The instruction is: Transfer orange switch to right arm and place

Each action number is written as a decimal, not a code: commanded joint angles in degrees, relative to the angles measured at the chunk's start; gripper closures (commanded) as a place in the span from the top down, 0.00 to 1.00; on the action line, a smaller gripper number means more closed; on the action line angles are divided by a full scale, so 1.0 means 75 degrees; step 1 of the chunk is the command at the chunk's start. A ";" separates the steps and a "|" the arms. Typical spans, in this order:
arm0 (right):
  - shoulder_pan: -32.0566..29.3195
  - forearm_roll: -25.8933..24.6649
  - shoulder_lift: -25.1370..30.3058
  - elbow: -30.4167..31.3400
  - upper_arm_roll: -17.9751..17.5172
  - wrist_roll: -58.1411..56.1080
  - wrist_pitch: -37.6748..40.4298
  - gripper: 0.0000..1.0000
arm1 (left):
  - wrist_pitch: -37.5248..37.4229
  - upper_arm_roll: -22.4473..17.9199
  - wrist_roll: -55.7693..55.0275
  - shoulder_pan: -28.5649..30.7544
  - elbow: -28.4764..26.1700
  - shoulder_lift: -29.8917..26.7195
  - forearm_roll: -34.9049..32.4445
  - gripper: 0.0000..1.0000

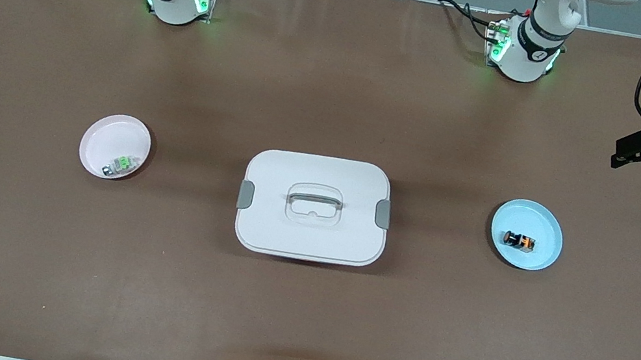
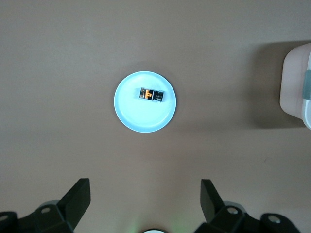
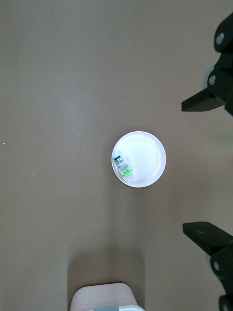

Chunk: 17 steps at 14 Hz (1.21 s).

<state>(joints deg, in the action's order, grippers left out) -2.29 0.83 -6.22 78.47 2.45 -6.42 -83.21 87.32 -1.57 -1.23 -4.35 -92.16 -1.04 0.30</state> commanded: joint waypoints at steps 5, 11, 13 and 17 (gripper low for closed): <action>0.0012 -0.0076 0.0103 0.0073 -0.0023 -0.0023 -0.0049 1.00 | -0.0052 0.0011 0.0128 0.0041 0.0206 0.0021 -0.0040 1.00; 0.0000 -0.0064 0.0115 0.0073 -0.0011 -0.0023 -0.0038 1.00 | -0.0052 -0.0001 0.0151 0.0053 0.0195 0.0091 -0.0016 1.00; 0.0000 -0.0041 0.0115 0.0073 -0.0011 -0.0023 -0.0049 1.00 | -0.0052 -0.0013 0.0198 0.0065 0.0195 0.0266 -0.0016 1.00; 0.0000 -0.0017 0.0115 0.0073 -0.0023 -0.0023 -0.0049 1.00 | 0.0217 -0.0025 0.0491 0.0076 0.0183 0.0840 -0.0016 1.00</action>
<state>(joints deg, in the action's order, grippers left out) -2.28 0.85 -6.22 78.47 2.45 -6.42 -83.27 88.31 -1.76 0.45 -4.14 -91.74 3.07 0.30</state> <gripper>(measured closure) 0.000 0.000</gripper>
